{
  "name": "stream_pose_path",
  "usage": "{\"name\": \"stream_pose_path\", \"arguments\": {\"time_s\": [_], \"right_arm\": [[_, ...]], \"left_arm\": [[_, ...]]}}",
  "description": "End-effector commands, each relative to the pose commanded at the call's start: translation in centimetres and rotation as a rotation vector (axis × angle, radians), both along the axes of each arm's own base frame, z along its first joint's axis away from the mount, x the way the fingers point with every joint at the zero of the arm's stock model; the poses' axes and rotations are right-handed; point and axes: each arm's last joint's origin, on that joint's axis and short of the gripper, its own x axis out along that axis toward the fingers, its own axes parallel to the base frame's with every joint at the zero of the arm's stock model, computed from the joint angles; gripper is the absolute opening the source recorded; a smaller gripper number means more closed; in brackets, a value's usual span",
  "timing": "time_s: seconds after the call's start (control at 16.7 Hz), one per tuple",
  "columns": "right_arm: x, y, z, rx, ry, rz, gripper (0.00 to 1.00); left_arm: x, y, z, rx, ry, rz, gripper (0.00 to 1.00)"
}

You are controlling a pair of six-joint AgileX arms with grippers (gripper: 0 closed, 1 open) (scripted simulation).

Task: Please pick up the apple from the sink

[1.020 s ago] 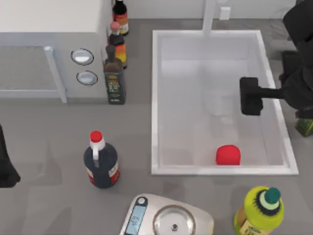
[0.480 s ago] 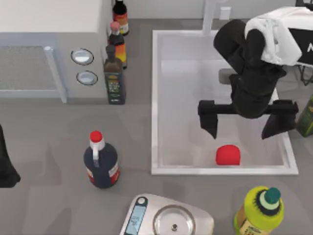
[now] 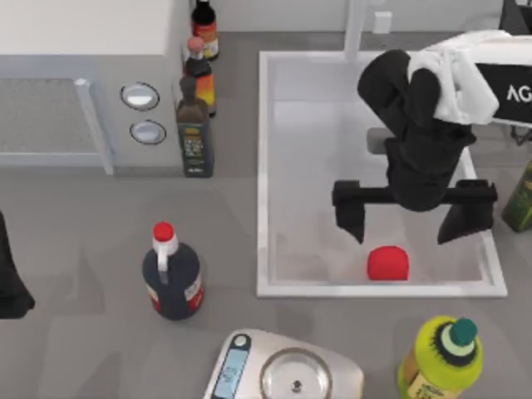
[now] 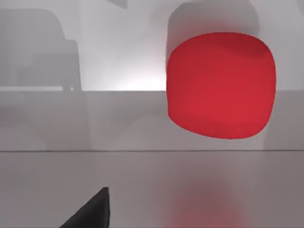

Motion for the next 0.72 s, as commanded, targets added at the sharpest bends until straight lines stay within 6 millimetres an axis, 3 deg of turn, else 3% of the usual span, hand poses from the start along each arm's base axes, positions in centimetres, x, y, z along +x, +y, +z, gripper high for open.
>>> {"name": "stream_pose_path", "arguments": {"time_s": [0.48,0.72], "right_arm": [[-0.1,0.1,-11.4,0.006,-0.011,0.003,1.0],[-0.4,0.0,-12.6,0.002,-0.004,0.004,1.0]], "left_arm": [[0.0,0.0,0.0,0.0,0.0,0.0,1.0],[0.0,0.0,0.0,0.0,0.0,0.0,1.0]]}}
